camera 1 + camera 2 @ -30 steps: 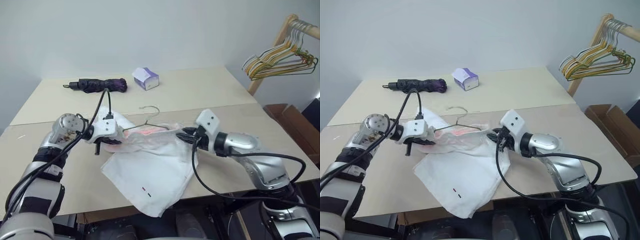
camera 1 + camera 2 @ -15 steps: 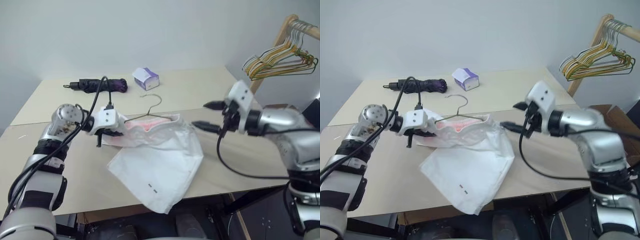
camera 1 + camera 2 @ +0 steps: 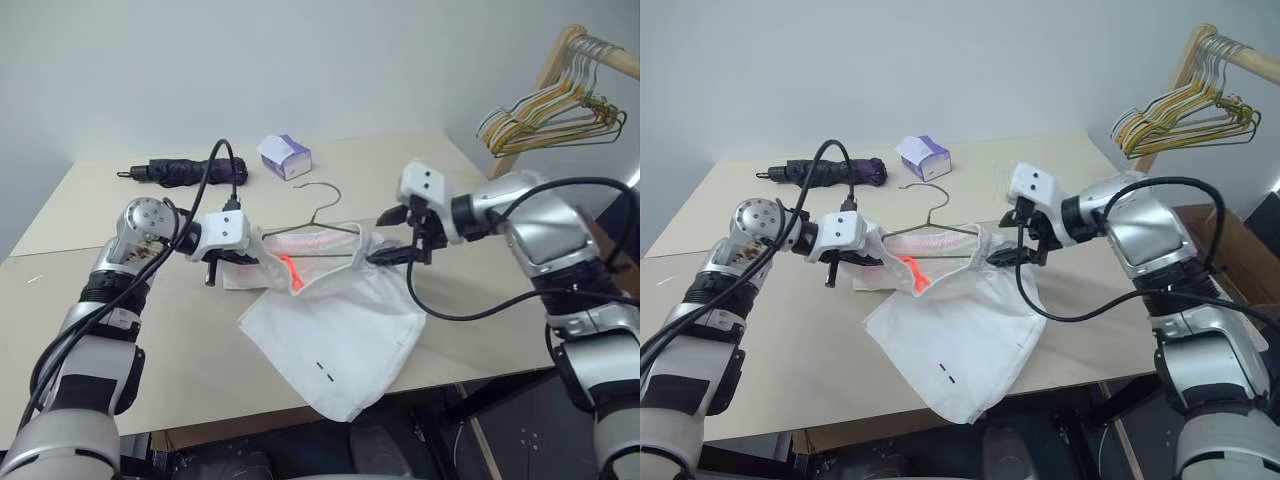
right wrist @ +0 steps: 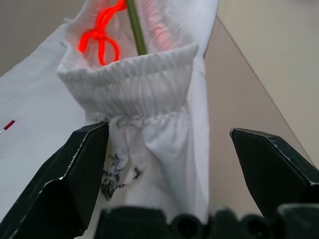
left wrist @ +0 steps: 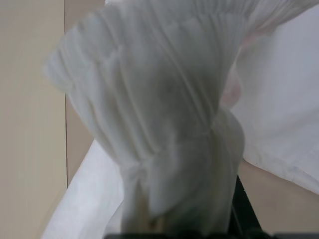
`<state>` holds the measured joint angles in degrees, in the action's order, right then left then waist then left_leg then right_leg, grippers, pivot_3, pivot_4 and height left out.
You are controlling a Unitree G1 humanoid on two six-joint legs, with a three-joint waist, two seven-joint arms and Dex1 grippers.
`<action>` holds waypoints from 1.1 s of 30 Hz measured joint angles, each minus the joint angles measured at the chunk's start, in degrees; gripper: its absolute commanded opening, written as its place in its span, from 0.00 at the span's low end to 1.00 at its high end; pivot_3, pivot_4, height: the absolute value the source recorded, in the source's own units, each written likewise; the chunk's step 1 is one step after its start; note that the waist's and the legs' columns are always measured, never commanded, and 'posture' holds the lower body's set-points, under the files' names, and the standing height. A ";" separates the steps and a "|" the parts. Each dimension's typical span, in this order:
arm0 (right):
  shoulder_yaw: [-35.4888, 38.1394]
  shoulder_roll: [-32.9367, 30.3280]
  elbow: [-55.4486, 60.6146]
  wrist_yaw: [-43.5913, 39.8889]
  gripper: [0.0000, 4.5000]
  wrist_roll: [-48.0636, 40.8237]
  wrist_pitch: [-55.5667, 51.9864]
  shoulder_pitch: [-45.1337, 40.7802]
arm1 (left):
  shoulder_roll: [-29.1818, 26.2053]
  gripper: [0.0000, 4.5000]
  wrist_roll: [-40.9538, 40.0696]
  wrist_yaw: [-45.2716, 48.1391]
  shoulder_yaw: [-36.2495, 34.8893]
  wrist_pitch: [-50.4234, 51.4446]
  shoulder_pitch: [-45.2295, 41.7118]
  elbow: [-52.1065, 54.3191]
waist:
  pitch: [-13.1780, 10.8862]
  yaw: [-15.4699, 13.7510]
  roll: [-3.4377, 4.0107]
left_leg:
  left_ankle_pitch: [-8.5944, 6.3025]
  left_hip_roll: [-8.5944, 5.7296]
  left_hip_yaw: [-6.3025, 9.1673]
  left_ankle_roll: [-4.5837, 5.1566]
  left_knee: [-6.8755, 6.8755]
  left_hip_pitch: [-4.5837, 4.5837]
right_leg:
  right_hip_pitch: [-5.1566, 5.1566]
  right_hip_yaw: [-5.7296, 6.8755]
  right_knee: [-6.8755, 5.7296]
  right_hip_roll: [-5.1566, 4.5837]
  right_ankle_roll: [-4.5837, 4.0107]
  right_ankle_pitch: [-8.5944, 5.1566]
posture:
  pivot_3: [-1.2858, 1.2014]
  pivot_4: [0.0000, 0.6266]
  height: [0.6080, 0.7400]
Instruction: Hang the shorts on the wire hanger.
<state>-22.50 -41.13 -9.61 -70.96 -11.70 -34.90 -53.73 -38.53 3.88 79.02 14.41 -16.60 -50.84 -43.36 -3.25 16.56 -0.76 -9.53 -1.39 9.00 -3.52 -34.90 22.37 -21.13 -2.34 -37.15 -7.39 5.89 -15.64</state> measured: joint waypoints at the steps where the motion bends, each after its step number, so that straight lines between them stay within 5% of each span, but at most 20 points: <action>1: -0.73 0.56 -0.47 -0.03 0.99 0.98 0.45 -0.14 | 0.00 0.00 -0.02 0.07 -0.02 0.01 0.00 0.08 | 0.00 0.01 0.00 | 0.00 0.00 0.00 -0.01 -0.01 -0.01 | 0.00 0.00 -0.02 0.00 0.00 0.00 | 0.44 0.00 1.00; 3: -1.61 1.91 -2.17 0.23 0.99 2.45 0.56 -0.79 | 0.01 0.00 -0.04 0.27 -0.06 0.01 0.00 0.20 | 0.00 0.04 0.00 | 0.02 0.00 0.01 -0.02 -0.01 -0.03 | 0.00 0.00 -0.04 0.00 0.00 0.00 | 0.44 0.00 1.00; 5: -1.80 2.74 -3.73 0.32 0.88 3.91 0.78 -1.60 | 0.02 0.00 -0.09 0.49 -0.06 0.00 0.00 0.23 | 0.00 0.00 0.00 | 0.02 0.00 0.03 -0.02 0.01 -0.04 | 0.00 0.00 -0.05 0.00 0.00 0.00 | 0.44 0.00 1.00; 16: -2.80 3.13 -4.39 -2.94 0.01 8.24 3.23 -1.36 | 0.76 0.00 -0.59 1.47 -0.05 -0.50 -0.06 0.17 | 0.00 0.06 0.00 | 0.02 -0.01 0.05 -0.02 -0.01 -0.03 | 0.00 0.01 -0.05 0.00 0.01 0.00 | 0.43 0.00 1.00; 22: -1.94 2.06 -2.04 -4.23 0.00 8.14 2.84 0.28 | 1.65 0.00 -1.44 3.35 -0.31 -0.68 -0.16 -0.39 | 0.00 0.07 0.00 | 0.02 -0.02 0.05 -0.02 -0.01 -0.02 | 0.00 0.01 -0.04 0.00 0.01 0.00 | 0.43 0.00 1.00; 33: 7.48 -3.44 12.01 -1.86 0.00 0.08 -11.18 13.71 | 3.82 0.79 -8.80 0.95 -8.95 4.20 -6.24 -4.35 | 0.00 0.13 0.00 | 0.01 -0.06 0.10 -0.02 -0.06 0.03 | 0.03 0.07 -0.02 -0.06 0.04 -0.02 | 0.41 0.00 1.00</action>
<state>-15.02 -44.57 2.40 -72.82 -11.62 -46.07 -40.03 -34.71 -4.92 79.98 5.45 -12.40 -57.07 -47.71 -3.24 16.68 -0.76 -9.51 -1.45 9.10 -3.54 -34.96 22.40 -21.10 -2.27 -37.17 -7.44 5.93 -15.66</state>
